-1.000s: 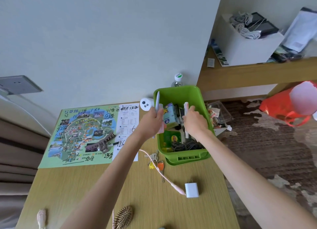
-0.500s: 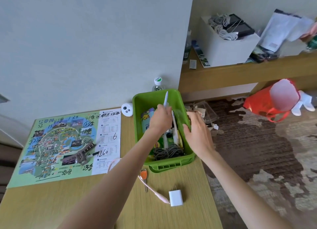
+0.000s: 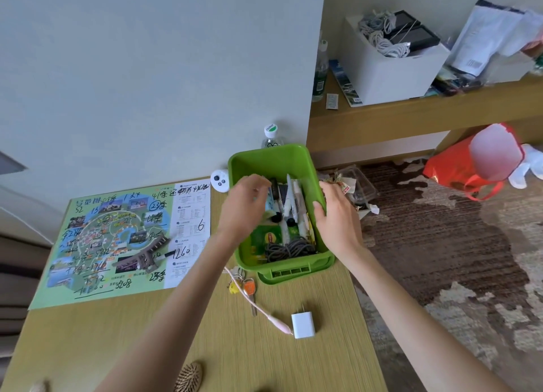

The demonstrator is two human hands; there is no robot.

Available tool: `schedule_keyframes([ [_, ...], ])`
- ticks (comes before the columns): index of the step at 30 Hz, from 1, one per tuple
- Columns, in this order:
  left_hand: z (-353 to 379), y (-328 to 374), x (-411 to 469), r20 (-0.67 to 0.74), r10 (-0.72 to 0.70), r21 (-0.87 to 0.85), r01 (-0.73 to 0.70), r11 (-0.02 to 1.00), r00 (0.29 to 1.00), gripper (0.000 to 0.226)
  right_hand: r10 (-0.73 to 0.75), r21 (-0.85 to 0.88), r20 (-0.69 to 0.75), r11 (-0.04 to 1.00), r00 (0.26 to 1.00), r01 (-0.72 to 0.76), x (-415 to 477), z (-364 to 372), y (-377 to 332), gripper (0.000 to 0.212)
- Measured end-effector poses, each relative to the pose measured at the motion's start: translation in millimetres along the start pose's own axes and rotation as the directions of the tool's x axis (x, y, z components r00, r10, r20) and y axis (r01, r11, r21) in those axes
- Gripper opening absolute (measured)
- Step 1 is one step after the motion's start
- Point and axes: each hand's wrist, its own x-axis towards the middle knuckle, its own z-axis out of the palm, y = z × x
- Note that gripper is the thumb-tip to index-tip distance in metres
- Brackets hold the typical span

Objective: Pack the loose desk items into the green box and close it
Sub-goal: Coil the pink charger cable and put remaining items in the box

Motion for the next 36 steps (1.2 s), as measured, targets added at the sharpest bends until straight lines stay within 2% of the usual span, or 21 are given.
schedule_keyframes([
  [3,-27.0,-21.8,-30.6,-0.13,-0.052,-0.07,0.043,0.997,0.99,0.017,-0.021,-0.068,-0.007,0.997,1.0,0.021,-5.8,-5.6,-6.0,0.038],
  [6,-36.4,-53.2,-68.8,-0.122,-0.119,-0.094,0.107,0.99,0.985,0.017,-0.151,-0.104,-0.077,0.984,0.985,0.143,-24.7,-11.2,-16.8,0.03],
  [11,-16.6,-102.5,-137.6,0.029,-0.178,0.114,0.174,0.978,0.984,0.022,-0.325,-0.02,-0.123,0.946,0.938,0.325,-86.9,-5.1,-35.6,0.018],
  [15,13.0,-118.7,-178.3,0.234,-0.069,0.318,-0.01,0.948,0.97,0.037,-0.477,0.016,0.004,0.879,0.879,0.477,-145.5,10.0,-32.0,0.018],
  [17,30.0,-117.0,-190.2,0.326,-0.022,0.391,-0.114,0.913,0.945,0.043,-0.467,0.033,0.13,0.884,0.875,0.467,-167.2,17.9,-23.4,0.017],
  [20,50.3,-109.8,-197.9,0.392,0.069,0.419,-0.245,0.874,0.917,0.044,-0.343,0.007,0.315,0.933,0.885,0.36,-184.7,26.6,-8.1,0.021],
  [22,59.8,-104.9,-198.6,0.397,0.103,0.42,-0.28,0.863,0.912,0.045,-0.291,-0.01,0.406,0.947,0.867,0.322,-189.4,30.0,2.2,0.028],
  [25,72.5,-99.6,-197.4,0.412,0.105,0.415,-0.289,0.863,0.905,0.038,-0.271,-0.006,0.533,0.946,0.802,0.324,-192.0,32.6,12.4,0.04],
  [27,78.0,-97.4,-196.1,0.414,0.093,0.422,-0.282,0.862,0.905,0.027,-0.296,0.001,0.569,0.933,0.767,0.36,-192.5,33.1,16.4,0.045],
  [30,82.8,-97.9,-194.3,0.398,0.077,0.435,-0.262,0.861,0.914,0.02,-0.301,-0.006,0.578,0.928,0.758,0.373,-192.7,33.7,23.5,0.051],
  [34,82.6,-99.1,-187.7,0.386,0.073,0.466,-0.263,0.845,0.919,0.023,-0.237,-0.032,0.548,0.952,0.802,0.304,-188.9,34.4,34.7,0.049],
  [36,78.0,-97.4,-182.6,0.376,0.034,0.423,-0.204,0.883,0.926,0.025,-0.202,-0.018,0.523,0.969,0.828,0.248,-186.0,34.6,39.7,0.045],
])
